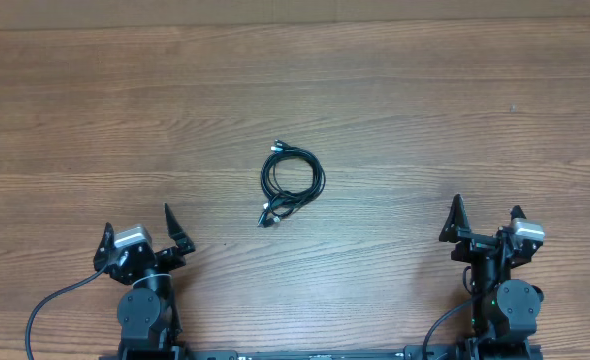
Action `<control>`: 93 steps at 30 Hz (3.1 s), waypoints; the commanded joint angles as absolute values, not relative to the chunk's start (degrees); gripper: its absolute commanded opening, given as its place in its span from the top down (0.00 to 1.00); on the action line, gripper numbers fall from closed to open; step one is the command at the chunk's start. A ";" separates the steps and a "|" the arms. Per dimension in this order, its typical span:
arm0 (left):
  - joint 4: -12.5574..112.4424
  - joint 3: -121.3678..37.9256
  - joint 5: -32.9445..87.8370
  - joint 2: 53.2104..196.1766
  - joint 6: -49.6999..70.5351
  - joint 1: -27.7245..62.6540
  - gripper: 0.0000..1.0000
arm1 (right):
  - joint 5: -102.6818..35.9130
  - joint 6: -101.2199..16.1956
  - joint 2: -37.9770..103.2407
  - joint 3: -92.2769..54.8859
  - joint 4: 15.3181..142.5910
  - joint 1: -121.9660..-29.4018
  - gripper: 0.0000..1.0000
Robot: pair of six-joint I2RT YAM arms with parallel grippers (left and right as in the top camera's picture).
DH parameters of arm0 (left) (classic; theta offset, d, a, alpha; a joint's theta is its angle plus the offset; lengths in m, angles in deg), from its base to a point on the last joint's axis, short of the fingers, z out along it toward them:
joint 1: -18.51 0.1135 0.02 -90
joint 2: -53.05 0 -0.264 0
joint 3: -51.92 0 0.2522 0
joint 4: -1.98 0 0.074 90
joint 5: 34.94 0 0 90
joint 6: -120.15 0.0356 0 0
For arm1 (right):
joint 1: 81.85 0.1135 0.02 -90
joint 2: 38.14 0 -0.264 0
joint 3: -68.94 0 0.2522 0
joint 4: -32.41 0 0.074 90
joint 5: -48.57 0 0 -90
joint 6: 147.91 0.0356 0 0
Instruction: Untangle cables
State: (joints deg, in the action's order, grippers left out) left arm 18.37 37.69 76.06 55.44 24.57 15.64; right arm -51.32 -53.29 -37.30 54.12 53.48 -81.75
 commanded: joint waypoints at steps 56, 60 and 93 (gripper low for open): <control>18.50 37.82 75.79 55.57 24.15 15.90 0.00 | -51.89 -53.46 -37.98 53.18 53.33 -81.49 0.00; 18.50 37.84 75.79 55.57 24.15 15.90 0.00 | -51.89 -53.48 -37.98 53.18 53.33 -81.49 0.00; 17.95 37.84 77.50 55.61 24.13 15.92 0.00 | -51.89 -53.46 -37.98 53.18 53.33 -81.49 0.00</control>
State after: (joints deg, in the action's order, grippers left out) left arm 18.30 37.69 77.17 55.44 24.57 15.64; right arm -51.32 -53.27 -37.30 54.12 53.46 -81.75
